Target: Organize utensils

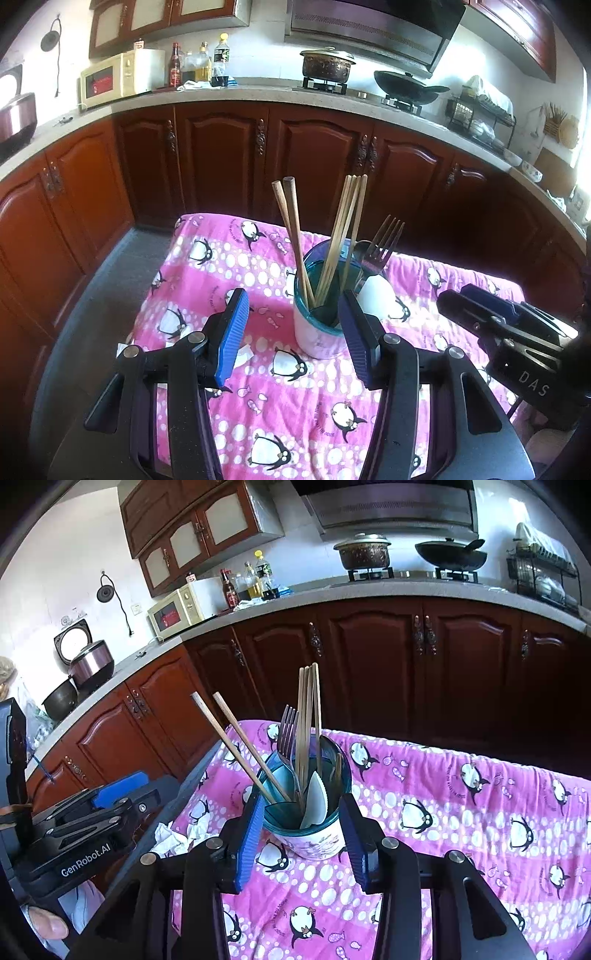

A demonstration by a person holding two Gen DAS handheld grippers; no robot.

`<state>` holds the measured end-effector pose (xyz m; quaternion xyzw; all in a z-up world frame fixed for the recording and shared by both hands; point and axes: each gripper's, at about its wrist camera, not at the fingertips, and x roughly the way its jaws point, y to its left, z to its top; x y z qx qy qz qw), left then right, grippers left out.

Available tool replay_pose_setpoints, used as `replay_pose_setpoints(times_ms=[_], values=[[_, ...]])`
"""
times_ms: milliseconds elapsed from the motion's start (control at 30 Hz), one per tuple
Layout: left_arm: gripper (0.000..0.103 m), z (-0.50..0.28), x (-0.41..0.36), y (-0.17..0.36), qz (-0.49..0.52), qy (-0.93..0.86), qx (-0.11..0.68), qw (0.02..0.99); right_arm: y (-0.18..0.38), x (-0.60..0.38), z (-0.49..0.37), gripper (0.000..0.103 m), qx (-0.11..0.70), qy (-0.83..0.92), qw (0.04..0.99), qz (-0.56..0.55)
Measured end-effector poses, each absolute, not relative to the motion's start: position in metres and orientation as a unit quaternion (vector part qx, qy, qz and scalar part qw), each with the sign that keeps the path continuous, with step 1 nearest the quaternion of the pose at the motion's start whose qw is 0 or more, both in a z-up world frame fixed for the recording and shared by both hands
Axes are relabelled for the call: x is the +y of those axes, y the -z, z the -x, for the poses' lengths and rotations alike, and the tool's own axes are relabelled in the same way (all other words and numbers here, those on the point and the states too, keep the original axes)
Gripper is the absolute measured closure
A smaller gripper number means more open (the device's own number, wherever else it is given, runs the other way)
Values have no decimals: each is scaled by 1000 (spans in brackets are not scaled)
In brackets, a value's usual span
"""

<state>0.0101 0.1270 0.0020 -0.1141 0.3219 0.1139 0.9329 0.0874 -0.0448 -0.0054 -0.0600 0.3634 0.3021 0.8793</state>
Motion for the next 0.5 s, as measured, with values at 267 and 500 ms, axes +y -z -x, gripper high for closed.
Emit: replay_pose_setpoints(times_ms=[267,500], values=[[53,2,123,-7,104,-123,310,937,3,-43,-79,60,359,-290,885,69],[53,9,117,-13,98,-130,299,940,-4,-43,-72,50,346,-283,891,78]])
